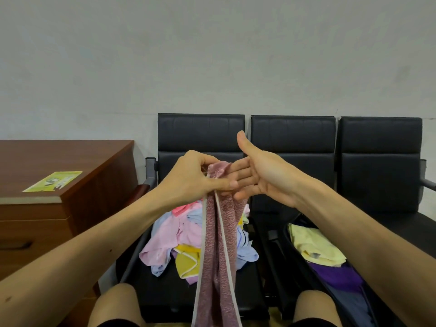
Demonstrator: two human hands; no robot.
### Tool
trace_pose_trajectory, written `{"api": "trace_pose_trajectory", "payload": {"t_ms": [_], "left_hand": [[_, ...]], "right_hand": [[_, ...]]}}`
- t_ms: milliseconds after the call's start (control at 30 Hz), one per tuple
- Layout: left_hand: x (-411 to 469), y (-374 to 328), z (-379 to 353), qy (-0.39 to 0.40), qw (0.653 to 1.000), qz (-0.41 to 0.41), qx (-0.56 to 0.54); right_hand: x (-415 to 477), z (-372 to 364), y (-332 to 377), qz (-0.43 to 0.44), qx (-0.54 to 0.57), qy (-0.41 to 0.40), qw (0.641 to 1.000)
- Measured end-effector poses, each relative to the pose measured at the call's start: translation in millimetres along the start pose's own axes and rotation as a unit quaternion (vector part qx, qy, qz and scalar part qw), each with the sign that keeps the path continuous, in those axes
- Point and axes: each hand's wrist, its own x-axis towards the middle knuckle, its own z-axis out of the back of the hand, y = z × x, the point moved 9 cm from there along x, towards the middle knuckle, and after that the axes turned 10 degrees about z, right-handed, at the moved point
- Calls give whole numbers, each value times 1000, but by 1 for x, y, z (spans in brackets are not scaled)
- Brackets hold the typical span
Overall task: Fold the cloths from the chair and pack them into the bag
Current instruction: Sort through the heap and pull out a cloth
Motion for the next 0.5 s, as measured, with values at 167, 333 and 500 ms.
{"api": "trace_pose_trajectory", "payload": {"t_ms": [167,333,500], "left_hand": [[9,7,4,0,1000,-12,-7],[18,21,8,59,995,32,-68],[22,15,15,90,989,26,-112]], "right_hand": [[1,7,8,66,-76,4,995],[3,61,-16,156,-241,-134,949],[10,47,-73,2,-65,27,998]]}}
